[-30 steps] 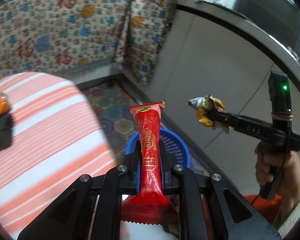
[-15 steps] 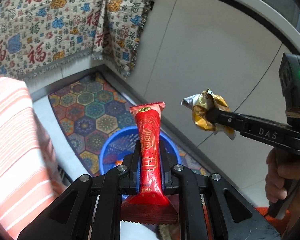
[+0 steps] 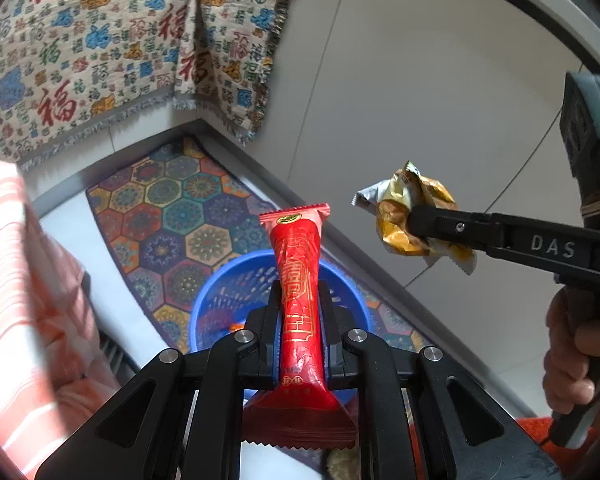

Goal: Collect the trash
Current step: 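Carry the red packet and chip bag to the wastebasket and release, then return both open tools to the table over the remaining trash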

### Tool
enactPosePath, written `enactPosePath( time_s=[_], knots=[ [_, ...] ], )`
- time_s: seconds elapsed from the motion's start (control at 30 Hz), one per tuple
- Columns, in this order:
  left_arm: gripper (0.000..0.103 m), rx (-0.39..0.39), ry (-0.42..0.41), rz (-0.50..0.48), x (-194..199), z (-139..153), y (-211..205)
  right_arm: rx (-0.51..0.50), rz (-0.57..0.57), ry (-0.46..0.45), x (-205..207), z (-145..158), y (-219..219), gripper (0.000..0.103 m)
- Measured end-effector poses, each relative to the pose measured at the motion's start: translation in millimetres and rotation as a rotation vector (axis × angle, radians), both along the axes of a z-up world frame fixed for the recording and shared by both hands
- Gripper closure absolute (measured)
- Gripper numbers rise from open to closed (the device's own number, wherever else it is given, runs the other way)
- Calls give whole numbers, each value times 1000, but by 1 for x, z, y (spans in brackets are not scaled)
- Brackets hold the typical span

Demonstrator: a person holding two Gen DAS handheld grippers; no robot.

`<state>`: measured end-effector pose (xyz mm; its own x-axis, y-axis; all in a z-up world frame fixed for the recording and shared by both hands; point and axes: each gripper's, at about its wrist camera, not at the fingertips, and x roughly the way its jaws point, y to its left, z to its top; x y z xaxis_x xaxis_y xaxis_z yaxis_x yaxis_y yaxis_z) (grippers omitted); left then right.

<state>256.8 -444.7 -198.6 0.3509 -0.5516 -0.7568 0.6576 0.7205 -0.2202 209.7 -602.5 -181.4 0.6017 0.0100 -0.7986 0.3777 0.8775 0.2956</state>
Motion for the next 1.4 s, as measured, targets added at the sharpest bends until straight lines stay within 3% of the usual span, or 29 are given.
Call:
enactPosePath(
  time_s=[0.1, 0.23, 0.43, 0.67, 0.83, 1.07, 1.13, 1.4],
  knots=[
    [83, 11, 1, -11, 2, -7, -7, 1, -3, 3, 4, -2, 0, 73],
    [36, 7, -4, -3, 8, -15, -13, 10, -29, -5, 6, -2, -5, 55],
    [24, -16, -28, 36, 8, -2, 1, -44, -45, -34, 3, 13, -3, 54],
    [16, -32, -109, 90, -13, 50, 56, -138, -31, -135, 2, 48, 15, 48],
    [9, 0, -141, 179, -33, 76, 130, -245, 36, -190, 5, 68, 51, 45],
    [9, 93, -130, 369, -47, 68, 248, -283, 191, -238, 16, 78, 132, 44],
    [9, 134, -122, 434, -48, 61, 285, -286, 241, -243, 20, 77, 161, 39],
    [9, 237, -99, 638, -43, 39, 404, -243, 587, -199, 38, 48, 318, 38]
  ],
)
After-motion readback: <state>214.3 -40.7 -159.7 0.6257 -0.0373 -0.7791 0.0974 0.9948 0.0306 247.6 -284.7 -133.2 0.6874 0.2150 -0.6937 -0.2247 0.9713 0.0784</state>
